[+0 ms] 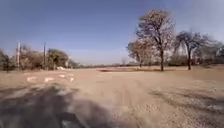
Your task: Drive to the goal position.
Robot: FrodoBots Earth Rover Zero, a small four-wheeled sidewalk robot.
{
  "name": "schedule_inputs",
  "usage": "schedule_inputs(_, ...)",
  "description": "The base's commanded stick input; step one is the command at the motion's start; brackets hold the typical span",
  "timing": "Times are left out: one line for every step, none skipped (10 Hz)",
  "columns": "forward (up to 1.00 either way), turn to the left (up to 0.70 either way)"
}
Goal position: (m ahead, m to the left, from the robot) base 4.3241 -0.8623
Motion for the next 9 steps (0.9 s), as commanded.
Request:
schedule_inputs(0.7, 0.0)
schedule_inputs(0.7, 0.0)
schedule_inputs(0.7, 0.0)
schedule_inputs(0.7, 0.0)
schedule_inputs(0.7, 0.0)
schedule_inputs(0.7, 0.0)
schedule_inputs(0.7, 0.0)
schedule_inputs(0.7, 0.0)
schedule_inputs(0.7, 0.0)
